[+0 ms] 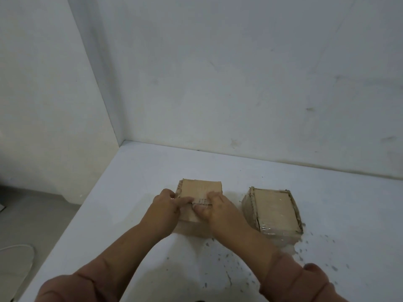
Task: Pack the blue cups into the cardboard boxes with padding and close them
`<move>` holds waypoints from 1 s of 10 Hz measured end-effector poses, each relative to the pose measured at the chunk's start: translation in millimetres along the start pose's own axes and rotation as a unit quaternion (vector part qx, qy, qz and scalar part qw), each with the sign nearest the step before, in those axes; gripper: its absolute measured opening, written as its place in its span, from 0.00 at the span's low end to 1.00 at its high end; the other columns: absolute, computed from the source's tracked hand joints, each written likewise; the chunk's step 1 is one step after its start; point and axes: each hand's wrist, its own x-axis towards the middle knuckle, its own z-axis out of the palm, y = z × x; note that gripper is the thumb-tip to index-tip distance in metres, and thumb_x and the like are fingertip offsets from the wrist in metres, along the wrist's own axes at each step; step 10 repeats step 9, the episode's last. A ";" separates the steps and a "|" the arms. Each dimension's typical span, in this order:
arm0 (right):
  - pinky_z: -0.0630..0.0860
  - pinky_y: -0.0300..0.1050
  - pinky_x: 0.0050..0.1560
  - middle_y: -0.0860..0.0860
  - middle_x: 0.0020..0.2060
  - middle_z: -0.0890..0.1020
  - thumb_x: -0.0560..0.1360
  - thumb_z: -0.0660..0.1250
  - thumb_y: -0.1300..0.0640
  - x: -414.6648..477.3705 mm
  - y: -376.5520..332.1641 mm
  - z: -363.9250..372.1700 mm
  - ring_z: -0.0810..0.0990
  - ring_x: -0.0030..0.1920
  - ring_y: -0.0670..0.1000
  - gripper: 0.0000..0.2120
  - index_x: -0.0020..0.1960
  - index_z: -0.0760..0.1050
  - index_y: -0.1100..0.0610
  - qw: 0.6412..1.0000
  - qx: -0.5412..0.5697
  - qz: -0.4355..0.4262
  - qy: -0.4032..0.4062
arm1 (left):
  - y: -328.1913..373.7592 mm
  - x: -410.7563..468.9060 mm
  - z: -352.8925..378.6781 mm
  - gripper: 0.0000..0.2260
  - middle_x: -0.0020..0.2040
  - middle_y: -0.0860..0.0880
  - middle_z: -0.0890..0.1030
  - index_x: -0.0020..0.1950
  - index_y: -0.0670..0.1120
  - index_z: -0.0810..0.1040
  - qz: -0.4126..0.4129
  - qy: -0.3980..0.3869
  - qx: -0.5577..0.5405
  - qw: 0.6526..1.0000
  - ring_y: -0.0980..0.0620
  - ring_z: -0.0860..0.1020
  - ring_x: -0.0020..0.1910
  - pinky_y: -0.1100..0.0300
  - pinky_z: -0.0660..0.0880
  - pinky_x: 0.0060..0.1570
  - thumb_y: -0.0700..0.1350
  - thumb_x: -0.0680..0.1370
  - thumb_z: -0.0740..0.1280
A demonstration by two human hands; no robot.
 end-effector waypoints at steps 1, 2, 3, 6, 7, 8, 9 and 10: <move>0.52 0.55 0.74 0.64 0.74 0.53 0.80 0.55 0.58 -5.2 -6.8 3.7 0.51 0.74 0.63 0.24 0.75 0.54 0.50 0.999 -0.033 0.002 -0.019 | 4.4 -8.8 -1.4 0.24 0.72 0.45 0.63 0.69 0.63 0.68 0.031 0.001 0.074 0.997 0.44 0.67 0.66 0.55 0.72 0.60 0.40 0.79 0.58; 0.47 0.52 0.75 0.61 0.76 0.49 0.80 0.53 0.61 -10.2 -3.3 4.4 0.46 0.76 0.60 0.25 0.76 0.52 0.56 0.999 -0.020 0.011 -0.033 | 8.4 -16.4 -5.1 0.25 0.77 0.45 0.59 0.66 0.64 0.72 0.092 0.058 0.106 0.988 0.40 0.68 0.67 0.48 0.74 0.57 0.39 0.76 0.62; 0.46 0.49 0.75 0.60 0.76 0.49 0.79 0.55 0.61 -12.4 1.0 4.0 0.46 0.77 0.58 0.26 0.75 0.51 0.62 0.999 -0.023 0.010 -0.045 | 10.5 -18.8 -4.3 0.23 0.78 0.46 0.56 0.66 0.63 0.71 0.089 0.062 0.142 0.984 0.39 0.58 0.74 0.46 0.68 0.63 0.40 0.76 0.64; 0.48 0.43 0.74 0.59 0.74 0.58 0.80 0.54 0.62 -14.0 0.8 9.1 0.52 0.76 0.57 0.21 0.72 0.60 0.64 0.997 0.067 0.029 -0.006 | 6.7 -14.4 4.8 0.18 0.51 0.48 0.83 0.43 0.51 0.82 0.110 0.113 0.175 0.972 0.43 0.82 0.49 0.50 0.78 0.40 0.37 0.56 0.79; 0.54 0.35 0.70 0.54 0.72 0.65 0.80 0.55 0.60 -23.1 3.9 -2.4 0.62 0.72 0.53 0.17 0.67 0.70 0.61 0.985 0.160 0.061 0.028 | 6.5 -13.2 2.1 0.12 0.52 0.50 0.82 0.43 0.50 0.80 0.084 0.146 0.101 0.981 0.46 0.80 0.52 0.51 0.74 0.51 0.34 0.66 0.70; 0.60 0.36 0.64 0.54 0.69 0.70 0.78 0.55 0.64 -35.2 7.5 -11.1 0.66 0.70 0.53 0.16 0.65 0.72 0.60 0.978 0.195 0.065 0.039 | 12.0 -11.2 -2.2 0.12 0.50 0.52 0.79 0.44 0.50 0.73 0.045 0.160 0.054 0.985 0.48 0.76 0.52 0.56 0.65 0.54 0.34 0.72 0.59; 0.62 0.38 0.64 0.54 0.68 0.71 0.76 0.55 0.67 -46.5 12.6 -22.0 0.67 0.69 0.53 0.20 0.66 0.71 0.58 0.970 0.220 0.093 0.040 | 31.5 -9.7 -5.8 0.14 0.55 0.53 0.77 0.50 0.50 0.74 0.025 0.154 0.058 0.986 0.49 0.73 0.57 0.57 0.63 0.58 0.34 0.72 0.58; 0.62 0.38 0.64 0.54 0.68 0.71 0.76 0.55 0.67 -46.5 12.6 -22.0 0.67 0.69 0.53 0.20 0.66 0.71 0.58 0.970 0.220 0.093 0.040 | 31.5 -9.7 -5.8 0.14 0.55 0.53 0.77 0.50 0.50 0.74 0.025 0.154 0.058 0.986 0.49 0.73 0.57 0.57 0.63 0.58 0.34 0.72 0.58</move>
